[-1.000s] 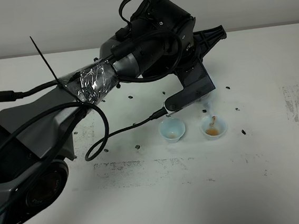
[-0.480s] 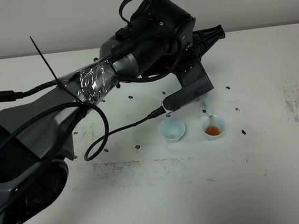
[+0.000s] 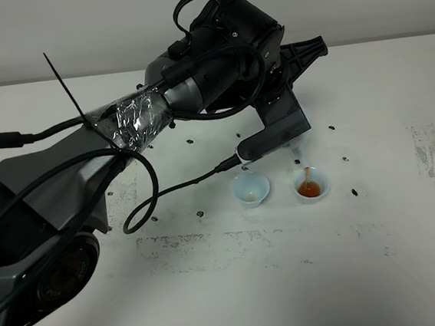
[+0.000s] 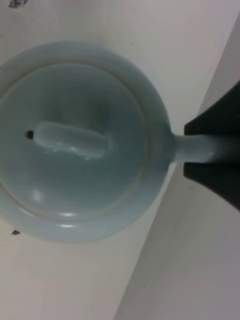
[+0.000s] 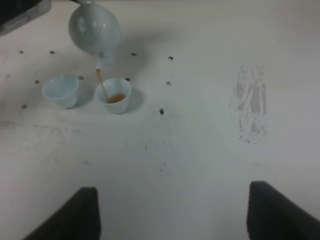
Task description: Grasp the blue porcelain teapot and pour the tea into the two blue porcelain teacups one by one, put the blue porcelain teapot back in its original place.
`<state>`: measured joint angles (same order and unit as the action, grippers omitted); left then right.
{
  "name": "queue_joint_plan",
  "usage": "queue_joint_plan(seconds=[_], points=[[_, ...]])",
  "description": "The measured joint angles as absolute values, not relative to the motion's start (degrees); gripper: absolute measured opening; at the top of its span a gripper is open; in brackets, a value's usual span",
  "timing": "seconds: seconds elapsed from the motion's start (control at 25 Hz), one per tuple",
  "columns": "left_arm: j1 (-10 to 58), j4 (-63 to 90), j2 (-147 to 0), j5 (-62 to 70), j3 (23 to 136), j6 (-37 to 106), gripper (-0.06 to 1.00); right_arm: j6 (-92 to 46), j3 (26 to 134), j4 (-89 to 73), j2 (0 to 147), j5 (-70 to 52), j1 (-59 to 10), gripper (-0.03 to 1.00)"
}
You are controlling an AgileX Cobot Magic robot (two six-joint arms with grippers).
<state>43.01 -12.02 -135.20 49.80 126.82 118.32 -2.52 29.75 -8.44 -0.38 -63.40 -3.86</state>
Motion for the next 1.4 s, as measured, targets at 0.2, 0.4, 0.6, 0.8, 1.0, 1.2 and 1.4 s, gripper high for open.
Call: queue_joint_plan(seconds=[0.2,0.4,0.6,0.8,1.0,1.2,1.4], points=[[43.0,-12.1,-136.2,48.0,126.8,118.3,0.01,-2.5,29.8,-8.4,-0.4,-63.4,-3.9,0.59],[43.0,-12.4,-136.5,47.5,126.8,118.3,0.01,-2.5,29.8,-8.4,-0.4,-63.4,-3.9,0.59],[43.0,-12.9,-136.5,47.4,126.8,118.3,0.01,-2.5,29.8,-8.4,-0.4,-63.4,-3.9,0.59],[43.0,-13.4,-136.5,47.3,126.8,118.3,0.01,-2.5,29.8,-8.4,-0.4,-63.4,-3.9,0.59],[43.0,-13.5,-136.5,47.0,126.8,118.3,0.01,-2.5,29.8,-8.4,-0.4,-63.4,-3.9,0.59],[43.0,-13.5,-136.5,46.5,126.8,118.3,0.01,-2.5,29.8,-8.4,-0.4,-63.4,-3.9,0.59],[43.2,-13.8,-136.5,46.1,126.8,118.3,0.01,-2.5,29.8,-8.4,-0.4,-63.4,-3.9,0.59]])
